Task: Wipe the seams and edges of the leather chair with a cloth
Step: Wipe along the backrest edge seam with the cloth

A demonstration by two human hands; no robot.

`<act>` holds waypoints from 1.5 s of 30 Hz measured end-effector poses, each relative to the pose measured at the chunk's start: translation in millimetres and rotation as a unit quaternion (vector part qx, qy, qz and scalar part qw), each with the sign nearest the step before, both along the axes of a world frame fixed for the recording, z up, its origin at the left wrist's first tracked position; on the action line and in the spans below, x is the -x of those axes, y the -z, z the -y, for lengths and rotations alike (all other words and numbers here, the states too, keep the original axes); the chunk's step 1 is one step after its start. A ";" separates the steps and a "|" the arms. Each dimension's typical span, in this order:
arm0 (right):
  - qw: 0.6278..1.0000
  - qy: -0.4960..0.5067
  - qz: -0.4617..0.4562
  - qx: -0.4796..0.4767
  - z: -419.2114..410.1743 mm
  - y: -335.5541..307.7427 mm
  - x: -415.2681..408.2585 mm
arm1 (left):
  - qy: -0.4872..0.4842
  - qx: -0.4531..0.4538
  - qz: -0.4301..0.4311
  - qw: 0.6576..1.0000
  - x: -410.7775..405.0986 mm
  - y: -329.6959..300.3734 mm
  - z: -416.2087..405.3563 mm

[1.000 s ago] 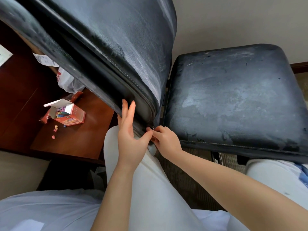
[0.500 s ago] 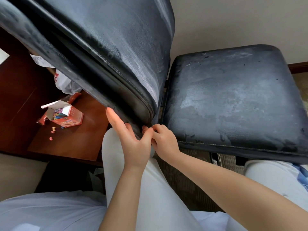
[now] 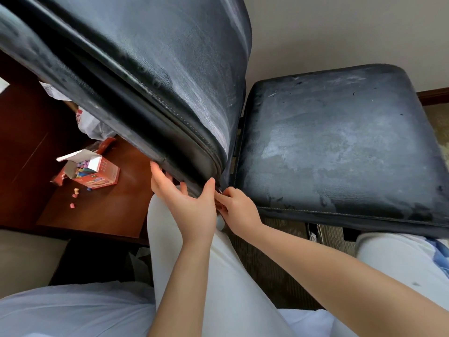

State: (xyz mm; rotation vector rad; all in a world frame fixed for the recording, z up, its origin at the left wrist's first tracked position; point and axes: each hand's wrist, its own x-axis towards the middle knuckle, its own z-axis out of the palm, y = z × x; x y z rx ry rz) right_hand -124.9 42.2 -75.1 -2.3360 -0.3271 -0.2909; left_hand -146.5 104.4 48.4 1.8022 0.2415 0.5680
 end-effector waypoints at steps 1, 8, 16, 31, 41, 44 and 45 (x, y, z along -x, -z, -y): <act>1.000 0.004 0.004 -0.004 2.2 0.9 -0.4 | -0.015 -0.010 0.001 1.000 -2.1 -0.5 -0.2; 1.000 -0.006 -0.013 0.017 -1.4 -2.1 -2.2 | -0.057 -0.035 -0.010 0.998 -9.8 -0.7 1.4; 0.999 0.021 0.027 -0.013 3.4 2.9 0.0 | -0.102 -0.048 -0.013 0.994 -17.7 -3.3 9.8; 0.998 0.045 -0.017 0.048 12.3 20.2 -0.9 | -0.161 -0.043 -0.034 0.985 -31.1 -6.0 18.2; 1.000 0.011 -0.006 -0.001 0.3 10.8 -2.8 | -0.178 -0.028 0.017 0.984 -28.5 4.0 25.1; 1.000 0.022 -0.001 0.000 -0.1 9.2 0.0 | -0.182 -0.027 0.026 0.983 -29.0 5.4 25.7; 1.000 0.020 -0.003 0.007 -1.1 10.2 0.8 | -0.183 -0.028 0.027 0.982 -28.8 5.0 25.3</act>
